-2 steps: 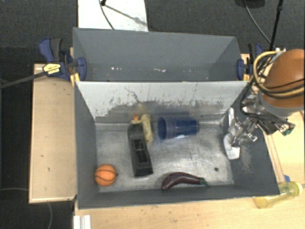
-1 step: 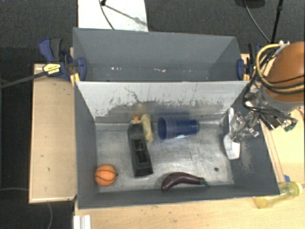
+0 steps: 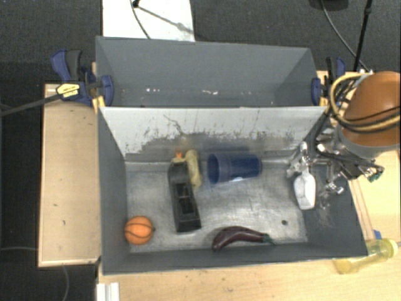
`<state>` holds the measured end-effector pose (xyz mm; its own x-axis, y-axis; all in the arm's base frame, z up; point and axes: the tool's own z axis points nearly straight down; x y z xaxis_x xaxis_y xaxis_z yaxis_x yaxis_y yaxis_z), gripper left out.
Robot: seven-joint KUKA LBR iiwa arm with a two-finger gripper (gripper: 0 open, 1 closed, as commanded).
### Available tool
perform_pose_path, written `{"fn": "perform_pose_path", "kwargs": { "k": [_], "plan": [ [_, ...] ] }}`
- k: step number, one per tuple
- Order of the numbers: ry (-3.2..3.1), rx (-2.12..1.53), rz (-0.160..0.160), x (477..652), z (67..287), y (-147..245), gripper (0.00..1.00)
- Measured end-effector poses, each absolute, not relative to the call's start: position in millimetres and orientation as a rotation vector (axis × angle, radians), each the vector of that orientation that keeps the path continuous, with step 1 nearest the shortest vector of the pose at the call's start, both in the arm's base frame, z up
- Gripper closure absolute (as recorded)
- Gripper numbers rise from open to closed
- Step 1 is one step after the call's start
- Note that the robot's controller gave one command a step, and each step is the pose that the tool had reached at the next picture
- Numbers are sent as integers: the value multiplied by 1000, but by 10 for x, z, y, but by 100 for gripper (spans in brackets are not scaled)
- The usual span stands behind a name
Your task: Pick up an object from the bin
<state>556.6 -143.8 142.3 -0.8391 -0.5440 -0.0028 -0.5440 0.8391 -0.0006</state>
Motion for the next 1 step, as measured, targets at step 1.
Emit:
{"fn": "perform_pose_path", "kwargs": {
  "k": [1],
  "plan": [
    [3010,-889,0,5568,1424,-1437,0]
  ]
}}
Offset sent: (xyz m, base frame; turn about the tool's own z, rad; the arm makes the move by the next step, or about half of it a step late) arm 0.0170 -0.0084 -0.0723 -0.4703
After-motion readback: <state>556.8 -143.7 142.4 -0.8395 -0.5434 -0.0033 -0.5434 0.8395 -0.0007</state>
